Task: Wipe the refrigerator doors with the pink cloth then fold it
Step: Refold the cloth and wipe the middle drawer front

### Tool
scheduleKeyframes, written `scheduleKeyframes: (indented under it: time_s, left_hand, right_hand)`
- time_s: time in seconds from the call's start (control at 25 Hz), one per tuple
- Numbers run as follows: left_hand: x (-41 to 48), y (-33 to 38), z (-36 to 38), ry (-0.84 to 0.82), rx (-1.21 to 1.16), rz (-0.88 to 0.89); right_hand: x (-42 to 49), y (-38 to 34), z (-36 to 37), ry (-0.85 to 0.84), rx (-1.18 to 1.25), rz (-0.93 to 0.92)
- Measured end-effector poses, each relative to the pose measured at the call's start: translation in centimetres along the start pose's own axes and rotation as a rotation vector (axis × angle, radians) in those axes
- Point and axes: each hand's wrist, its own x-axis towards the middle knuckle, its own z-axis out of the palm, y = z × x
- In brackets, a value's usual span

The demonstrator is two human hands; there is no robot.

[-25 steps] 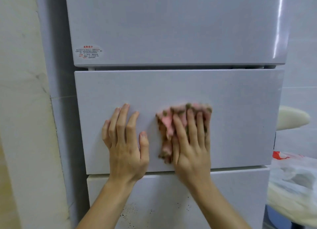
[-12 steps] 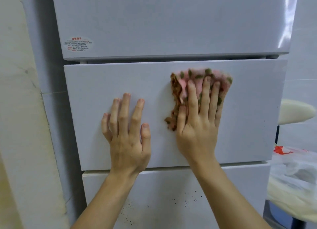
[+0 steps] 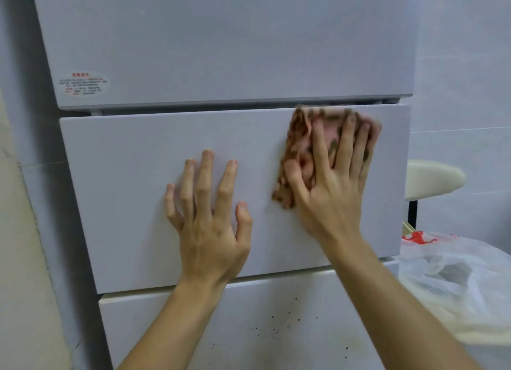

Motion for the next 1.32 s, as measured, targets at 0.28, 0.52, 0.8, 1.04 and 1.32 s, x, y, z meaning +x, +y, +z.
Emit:
scheduleKeyframes:
  time_s: [0.28, 0.52, 0.8, 1.04, 1.32]
  left_hand:
    - [0.1, 2.0, 1.4, 0.071, -0.023, 0.08]
    - [-0.8, 3.5, 2.1, 0.031, 0.006, 0.056]
    - [-0.8, 4.5, 2.7, 0.047, 0.054, 0.008]
    - [-1.0, 4.6, 3.1, 0.086, 0.069, 0.012]
    - [-1.2, 4.2, 2.7, 0.056, 0.045, 0.027]
  right_hand:
    - [-3.5, 1.2, 0.4, 0.043, 0.121, 0.001]
    - [-12.6, 6.2, -1.3, -0.11, 0.104, -0.133]
    - [4.6, 8.1, -2.1, 0.068, 0.146, 0.2]
    - [-0.5, 9.5, -1.6, 0.061, 0.322, 0.463]
    - [-12.0, 8.5, -2.8, -0.07, 0.207, 0.743]
